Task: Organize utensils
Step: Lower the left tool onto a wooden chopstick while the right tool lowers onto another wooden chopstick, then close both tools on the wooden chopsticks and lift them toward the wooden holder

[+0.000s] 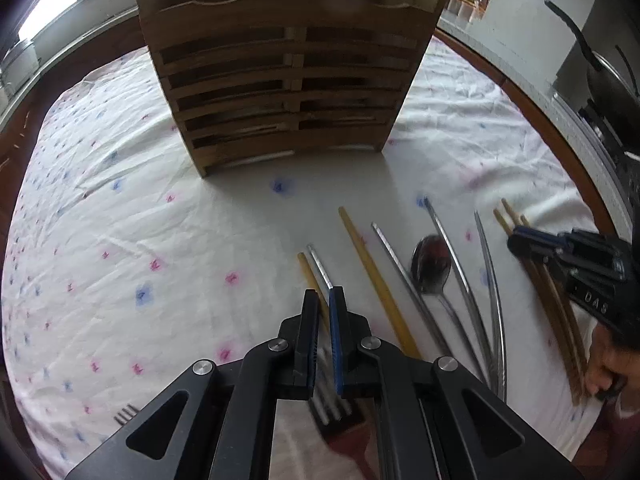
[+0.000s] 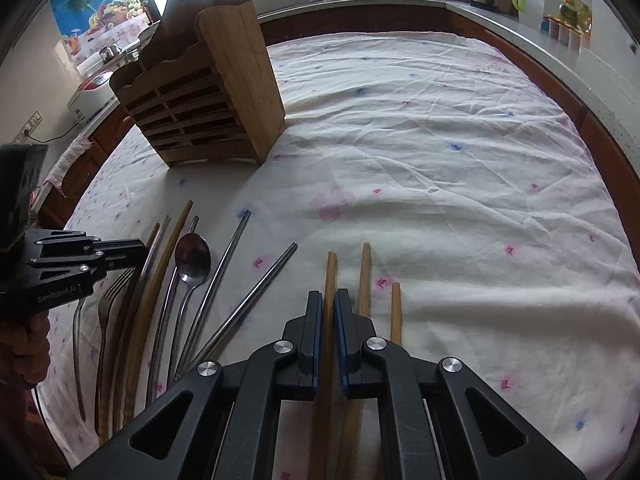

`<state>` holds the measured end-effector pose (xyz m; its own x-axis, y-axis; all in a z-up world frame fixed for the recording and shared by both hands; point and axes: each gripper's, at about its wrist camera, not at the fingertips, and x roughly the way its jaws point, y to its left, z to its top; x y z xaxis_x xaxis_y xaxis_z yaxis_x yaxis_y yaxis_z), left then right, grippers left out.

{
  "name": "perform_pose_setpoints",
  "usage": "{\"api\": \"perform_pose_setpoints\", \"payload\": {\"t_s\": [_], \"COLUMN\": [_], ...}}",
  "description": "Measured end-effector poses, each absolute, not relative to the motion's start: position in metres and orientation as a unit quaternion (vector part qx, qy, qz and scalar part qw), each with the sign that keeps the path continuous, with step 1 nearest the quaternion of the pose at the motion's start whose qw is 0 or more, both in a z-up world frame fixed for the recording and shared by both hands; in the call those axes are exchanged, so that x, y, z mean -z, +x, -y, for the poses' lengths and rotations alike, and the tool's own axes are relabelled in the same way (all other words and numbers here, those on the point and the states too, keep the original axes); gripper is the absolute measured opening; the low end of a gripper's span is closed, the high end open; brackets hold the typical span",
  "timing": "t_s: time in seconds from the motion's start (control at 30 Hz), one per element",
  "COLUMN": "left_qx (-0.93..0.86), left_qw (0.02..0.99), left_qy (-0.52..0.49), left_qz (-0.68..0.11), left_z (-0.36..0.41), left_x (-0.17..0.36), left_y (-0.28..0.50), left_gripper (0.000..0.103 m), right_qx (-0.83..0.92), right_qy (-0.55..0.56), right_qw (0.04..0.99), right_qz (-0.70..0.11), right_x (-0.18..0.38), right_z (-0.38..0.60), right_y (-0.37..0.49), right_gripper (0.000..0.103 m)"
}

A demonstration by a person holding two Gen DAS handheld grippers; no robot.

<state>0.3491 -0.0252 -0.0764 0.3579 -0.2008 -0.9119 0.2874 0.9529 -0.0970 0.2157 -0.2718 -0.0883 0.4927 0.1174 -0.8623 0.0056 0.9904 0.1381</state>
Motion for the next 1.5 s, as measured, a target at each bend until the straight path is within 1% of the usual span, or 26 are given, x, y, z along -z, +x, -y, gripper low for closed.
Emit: {"api": "perform_pose_setpoints", "payload": {"t_s": [0.17,0.37,0.47,0.53,0.87,1.03,1.23,1.5], "left_qx": [0.148,0.136,0.127,0.137,0.176,0.182,0.187,0.187], "left_qw": [0.820,0.831,0.839,0.843,0.885,0.904,0.919,0.932], "left_qy": [0.048,0.078,0.070,0.046,-0.036,-0.056,-0.073,-0.084], "left_qz": [-0.551,-0.533,-0.524,-0.517,-0.431,-0.383,-0.339,-0.298], "left_z": [0.027,0.045,0.046,0.044,0.008,-0.020,-0.045,-0.060], "left_x": [0.077,0.077,0.077,0.073,-0.002,-0.040,-0.068,-0.085], "left_y": [0.351,0.352,0.346,0.339,0.278,0.243,0.209,0.184], "left_gripper": [0.008,0.007,0.005,0.003,0.003,0.003,0.003,0.003], "right_qx": [-0.029,-0.027,-0.033,-0.041,-0.063,-0.066,-0.066,-0.064], "right_qy": [0.058,0.038,0.059,0.077,0.104,0.095,0.083,0.087], "right_qw": [0.863,0.867,0.867,0.870,0.901,0.921,0.939,0.948], "right_qz": [-0.501,-0.495,-0.493,-0.486,-0.417,-0.373,-0.326,-0.300], "right_x": [0.089,0.089,0.087,0.080,0.010,-0.030,-0.070,-0.089], "right_z": [0.270,0.264,0.267,0.269,0.268,0.259,0.252,0.251], "right_y": [0.217,0.217,0.214,0.210,0.176,0.162,0.150,0.147], "right_gripper": [0.007,0.007,0.006,0.006,0.006,0.006,0.005,0.005]}}
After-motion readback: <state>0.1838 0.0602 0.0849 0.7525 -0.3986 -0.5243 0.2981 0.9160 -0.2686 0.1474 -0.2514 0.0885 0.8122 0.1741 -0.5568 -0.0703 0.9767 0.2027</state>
